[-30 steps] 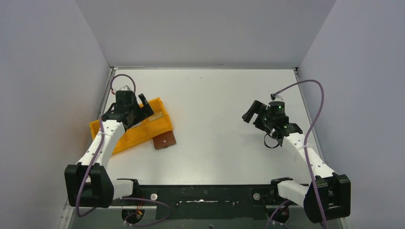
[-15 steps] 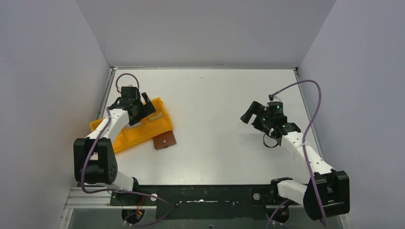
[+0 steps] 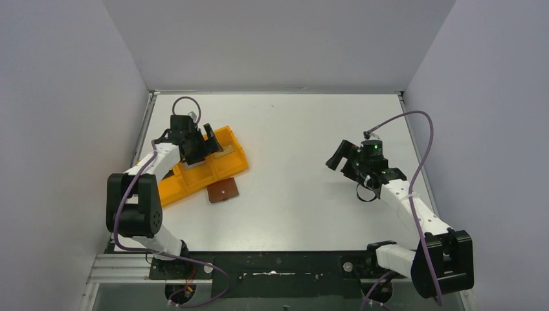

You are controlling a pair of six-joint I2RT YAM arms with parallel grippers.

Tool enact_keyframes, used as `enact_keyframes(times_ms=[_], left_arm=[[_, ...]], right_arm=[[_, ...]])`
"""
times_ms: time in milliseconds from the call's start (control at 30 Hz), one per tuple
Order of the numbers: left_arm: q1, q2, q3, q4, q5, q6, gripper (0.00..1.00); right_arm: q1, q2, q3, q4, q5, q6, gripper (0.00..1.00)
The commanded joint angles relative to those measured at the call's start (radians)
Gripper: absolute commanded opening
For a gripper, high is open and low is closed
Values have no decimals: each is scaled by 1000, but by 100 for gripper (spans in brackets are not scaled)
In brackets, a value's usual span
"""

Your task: Take the credit cards out of the card holder

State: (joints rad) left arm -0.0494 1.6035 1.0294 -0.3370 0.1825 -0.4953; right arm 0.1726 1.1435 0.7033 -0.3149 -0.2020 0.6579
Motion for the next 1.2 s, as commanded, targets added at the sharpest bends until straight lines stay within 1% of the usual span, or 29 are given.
enact_keyframes(times_ms=[0, 267, 533, 900, 1167], left_arm=[[-49, 34, 68, 71, 92, 35, 83], [-178, 123, 143, 30, 31, 38, 80], [-298, 211, 229, 29, 33, 9, 77], [-498, 338, 363, 21, 10, -27, 74], [-612, 406, 441, 22, 12, -57, 73]], right_arm=[[8, 19, -5, 32, 1, 9, 98], [8, 27, -4, 11, 17, 6, 98], [8, 17, 1, -10, 56, 6, 98], [7, -36, 8, -65, 196, 31, 98], [3, -99, 1, -102, 300, 53, 98]])
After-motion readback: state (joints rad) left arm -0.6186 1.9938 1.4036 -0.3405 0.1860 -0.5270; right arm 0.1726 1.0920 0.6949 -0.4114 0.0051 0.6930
